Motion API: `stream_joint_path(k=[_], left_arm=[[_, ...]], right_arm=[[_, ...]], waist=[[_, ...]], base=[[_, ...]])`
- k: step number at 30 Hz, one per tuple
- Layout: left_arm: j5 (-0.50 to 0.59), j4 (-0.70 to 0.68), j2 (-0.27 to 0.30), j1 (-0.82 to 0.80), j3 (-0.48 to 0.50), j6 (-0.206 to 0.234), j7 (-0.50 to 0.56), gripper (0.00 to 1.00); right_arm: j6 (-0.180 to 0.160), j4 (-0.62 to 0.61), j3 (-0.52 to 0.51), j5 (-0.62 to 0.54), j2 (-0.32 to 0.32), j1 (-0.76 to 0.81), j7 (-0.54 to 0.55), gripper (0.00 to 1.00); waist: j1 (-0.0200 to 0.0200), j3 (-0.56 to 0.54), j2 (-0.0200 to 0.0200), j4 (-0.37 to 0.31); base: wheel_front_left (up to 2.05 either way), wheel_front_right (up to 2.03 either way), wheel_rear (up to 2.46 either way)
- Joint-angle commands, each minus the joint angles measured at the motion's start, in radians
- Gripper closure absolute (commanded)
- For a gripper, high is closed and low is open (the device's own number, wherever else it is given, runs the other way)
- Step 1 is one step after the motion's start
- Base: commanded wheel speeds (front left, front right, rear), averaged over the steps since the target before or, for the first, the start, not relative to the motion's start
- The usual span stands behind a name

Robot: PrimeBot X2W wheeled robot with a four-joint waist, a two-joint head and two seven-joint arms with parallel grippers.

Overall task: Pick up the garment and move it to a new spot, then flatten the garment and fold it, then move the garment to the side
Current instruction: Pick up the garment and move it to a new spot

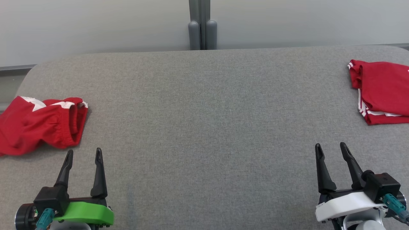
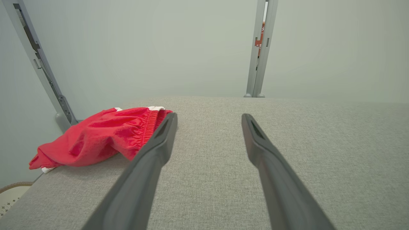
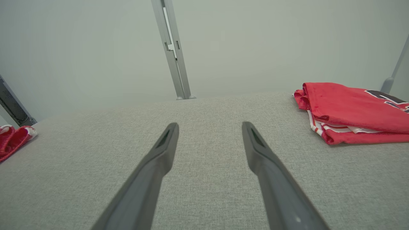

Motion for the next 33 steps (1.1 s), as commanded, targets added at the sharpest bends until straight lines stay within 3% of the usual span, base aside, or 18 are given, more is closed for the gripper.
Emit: stream_joint_path(k=[1,18,33], left_arm=[[0.001,0.002,0.003,-0.011,0.004,-0.003,0.000,0.00],[0.001,-0.003,0.006,-0.013,0.007,-0.003,0.000,0.00],[-0.002,0.004,0.004,-0.015,0.020,-0.003,0.000,0.00]], right_arm=[[-0.002,0.003,-0.001,-0.010,-0.003,-0.009,-0.003,0.00],[-0.002,0.004,-0.005,-0.011,0.002,0.001,-0.003,0.00],[-0.002,0.018,0.006,-0.016,-0.005,-0.012,-0.003,0.00]], waist=[[0.0000,0.000,-0.0001,0.000],[0.0000,0.004,-0.0001,0.055],[0.0000,0.020,-0.0001,0.219]], base=[[0.00,0.00,0.00],[0.00,0.00,0.00],[0.00,0.00,0.00]])
